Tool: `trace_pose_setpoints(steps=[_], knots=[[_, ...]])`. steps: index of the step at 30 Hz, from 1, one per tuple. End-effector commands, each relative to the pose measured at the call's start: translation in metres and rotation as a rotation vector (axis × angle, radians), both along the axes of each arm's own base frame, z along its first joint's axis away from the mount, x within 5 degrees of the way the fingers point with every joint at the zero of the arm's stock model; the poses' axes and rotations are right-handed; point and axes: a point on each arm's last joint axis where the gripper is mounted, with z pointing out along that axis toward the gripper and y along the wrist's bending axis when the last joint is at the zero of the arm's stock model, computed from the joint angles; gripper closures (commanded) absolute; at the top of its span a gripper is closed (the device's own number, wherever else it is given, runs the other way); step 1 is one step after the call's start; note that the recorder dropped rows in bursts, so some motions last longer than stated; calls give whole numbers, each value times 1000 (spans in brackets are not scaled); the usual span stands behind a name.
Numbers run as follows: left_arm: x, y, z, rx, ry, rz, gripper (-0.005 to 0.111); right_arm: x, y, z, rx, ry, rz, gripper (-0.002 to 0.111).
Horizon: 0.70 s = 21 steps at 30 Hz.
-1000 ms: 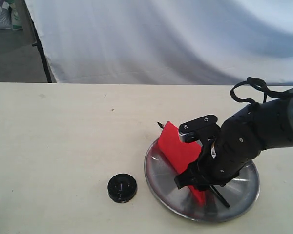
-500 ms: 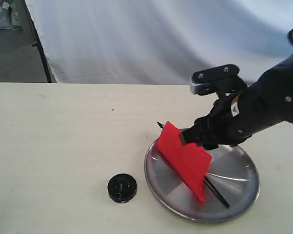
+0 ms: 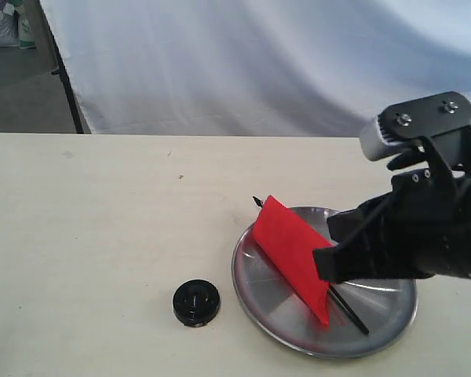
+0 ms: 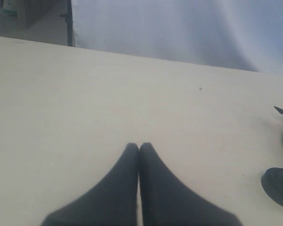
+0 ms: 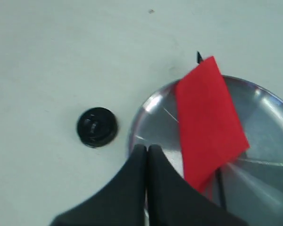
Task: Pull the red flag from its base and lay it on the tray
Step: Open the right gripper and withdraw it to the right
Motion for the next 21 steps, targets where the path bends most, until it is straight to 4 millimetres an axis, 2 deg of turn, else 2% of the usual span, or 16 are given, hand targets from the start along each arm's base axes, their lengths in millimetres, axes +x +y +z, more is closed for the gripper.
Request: trace_pose_setpoints(steps=[1, 6, 10, 21], knots=[[0, 0, -1, 9, 0, 0, 107, -34, -8, 8, 142, -114, 104, 109], [0, 0, -1, 9, 0, 0, 107, -67, -22, 12, 287, -216, 214, 109], [0, 0, -1, 9, 0, 0, 107, -83, -35, 13, 335, -243, 262, 109], [0, 0, -1, 9, 0, 0, 107, -102, -63, 29, 446, -326, 275, 109]])
